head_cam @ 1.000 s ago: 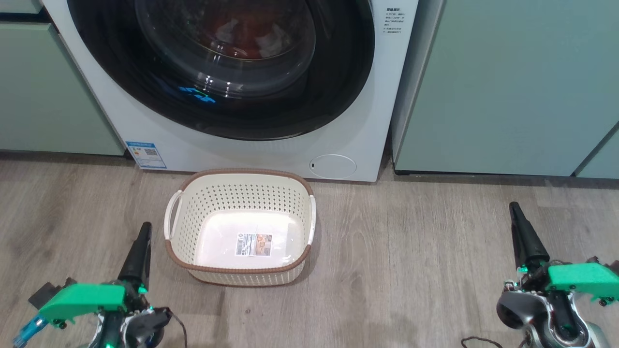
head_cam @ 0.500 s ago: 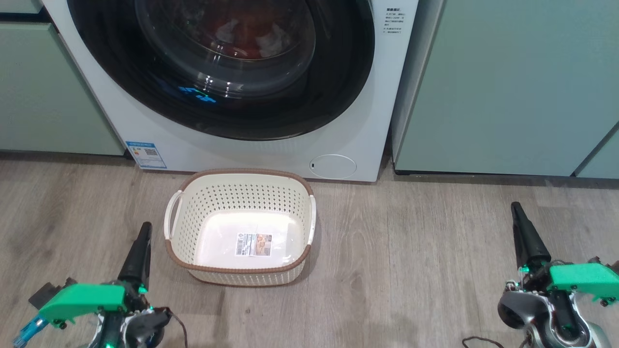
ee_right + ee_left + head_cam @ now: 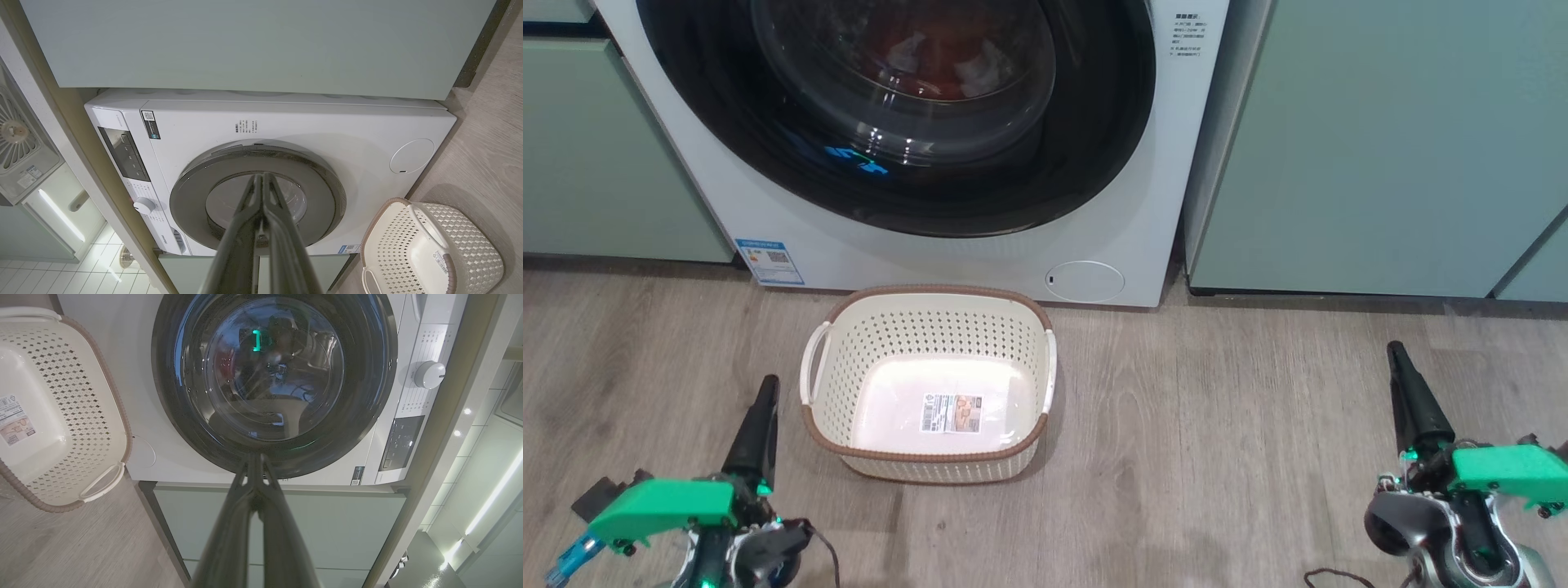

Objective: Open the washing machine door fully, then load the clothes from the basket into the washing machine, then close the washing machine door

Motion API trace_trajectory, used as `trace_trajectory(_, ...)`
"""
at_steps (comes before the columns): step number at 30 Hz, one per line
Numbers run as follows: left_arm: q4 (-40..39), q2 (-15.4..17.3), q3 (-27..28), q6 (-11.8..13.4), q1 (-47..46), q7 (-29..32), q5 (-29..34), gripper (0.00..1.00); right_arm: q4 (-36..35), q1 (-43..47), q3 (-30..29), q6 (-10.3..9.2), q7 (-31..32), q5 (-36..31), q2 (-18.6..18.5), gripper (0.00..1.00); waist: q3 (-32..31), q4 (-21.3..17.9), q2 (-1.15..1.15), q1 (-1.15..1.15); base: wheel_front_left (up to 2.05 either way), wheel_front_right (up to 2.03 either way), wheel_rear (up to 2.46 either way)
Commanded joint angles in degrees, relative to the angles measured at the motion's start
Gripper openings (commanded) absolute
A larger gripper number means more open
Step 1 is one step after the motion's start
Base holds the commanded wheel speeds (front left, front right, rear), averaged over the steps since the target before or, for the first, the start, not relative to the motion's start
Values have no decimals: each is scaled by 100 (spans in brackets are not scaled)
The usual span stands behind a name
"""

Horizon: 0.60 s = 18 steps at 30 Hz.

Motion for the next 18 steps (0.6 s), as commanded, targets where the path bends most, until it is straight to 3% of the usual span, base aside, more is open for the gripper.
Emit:
trace_trajectory(1, -168, 30, 194, -54, -321, 43, 27, 0, -184, -282, 107, 0, 61, -34, -50, 0, 0, 0, 0, 0, 0, 0, 0)
trace_trajectory(18, -167, 15, 215, -54, -323, 60, 45, 0, -183, -284, 86, 0, 79, -52, -35, 0, 0, 0, 0, 0, 0, 0, 0)
